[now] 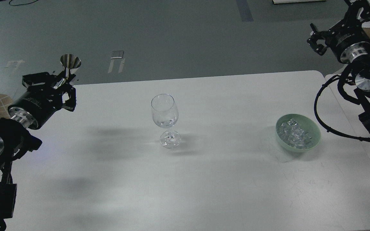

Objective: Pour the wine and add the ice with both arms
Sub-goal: 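Move the jigger back toward its starting spot near the left arm, then lower the upright jigger onto the table with the left gripper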

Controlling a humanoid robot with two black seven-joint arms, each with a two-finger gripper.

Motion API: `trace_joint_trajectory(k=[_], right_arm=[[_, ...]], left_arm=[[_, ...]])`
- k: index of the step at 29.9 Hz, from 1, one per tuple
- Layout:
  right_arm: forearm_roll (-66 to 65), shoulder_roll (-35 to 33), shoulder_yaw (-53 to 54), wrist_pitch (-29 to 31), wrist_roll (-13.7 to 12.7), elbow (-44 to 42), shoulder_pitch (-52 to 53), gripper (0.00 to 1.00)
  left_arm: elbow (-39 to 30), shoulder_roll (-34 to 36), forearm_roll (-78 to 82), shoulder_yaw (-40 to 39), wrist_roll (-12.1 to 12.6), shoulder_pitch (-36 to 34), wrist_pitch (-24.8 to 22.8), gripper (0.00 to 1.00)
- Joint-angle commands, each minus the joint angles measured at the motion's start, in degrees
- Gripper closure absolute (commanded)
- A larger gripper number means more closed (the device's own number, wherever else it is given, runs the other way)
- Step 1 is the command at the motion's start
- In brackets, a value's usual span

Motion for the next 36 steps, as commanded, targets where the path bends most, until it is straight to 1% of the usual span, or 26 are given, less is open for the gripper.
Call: trace_joint_trajectory(k=[1,4,8,11,15,16,17,18,19,20,22,23,25,34,36], right_arm=[[0.0,-0.2,-0.7,-0.1,0.0,0.2,0.3,0.0],[0.0,-0.2,-1.4,-0.2,-0.1,0.1,0.6,0.0],[-0.1,-0.1,-1.6,-0.4,0.0,0.0,0.5,0.0],[-0.1,0.1,-3.1,-0.5,0.0,0.1,1.0,0.0],[-0.1,0.2,-4.2,-1.1,0.0,0.1,1.3,0.0],[-0.1,0.2,-4.2,-1.3,0.0,0.1,1.3,0.0],[-0.1,0.2,-4.3,-1.3,0.0,0.1,1.3,0.0],[-0.1,0.2,-4.3,-1.3,0.0,0.1,1.3,0.0],[-0.1,0.2,-4.3,-1.3,0.0,0.1,1.3,0.0],[-0.1,0.2,-4.4,-1.3,0.0,0.1,1.3,0.0],[-0.1,0.2,-4.6,-1.3,0.0,0.0,1.3,0.0],[-0.1,0.2,-4.7,-1.4,0.0,-0.1,1.3,0.0],[-0.1,0.2,-4.7,-1.6,0.0,-0.1,1.2,0.0],[-0.1,0.2,-4.7,-1.7,0.0,0.1,1.1,0.0],[-0.1,0.3,-4.7,-1.8,0.0,0.1,0.9,0.0]], left_arm=[[3.6,0.0,-2.9,-2.5,0.0,1.5,-1.1,0.82],[6.3,-0.1,-5.0,-4.2,0.0,2.1,-4.8,0.82],[6.3,-0.2,-11.1,-5.7,-0.3,4.0,-10.1,0.82],[6.2,-1.2,-11.9,-5.7,-0.7,5.2,-12.1,0.82],[6.6,-2.3,-12.1,-6.0,-0.8,7.0,-12.5,0.82],[7.0,-2.5,-12.2,-6.1,-0.8,7.8,-13.9,0.82],[7.8,-2.8,-12.2,-6.1,-1.2,9.1,-16.9,0.82],[8.3,-2.8,-12.2,-6.1,-1.5,9.7,-18.8,0.82],[9.4,-2.9,-12.1,-5.9,-1.7,10.6,-22.4,0.83],[9.8,-3.0,-12.1,-5.8,-1.9,10.8,-24.1,0.83],[10.2,-3.7,-12.1,-5.7,-2.5,11.3,-25.8,0.84],[10.5,-4.6,-12.2,-5.7,-3.2,11.3,-25.8,0.84],[11.3,-5.4,-12.1,-5.7,-3.7,11.4,-25.7,0.84],[14.4,-5.9,-11.3,-4.5,-3.7,11.6,-23.1,0.84],[14.3,-5.8,-11.2,-3.7,-3.8,12.0,-20.3,0.85]])
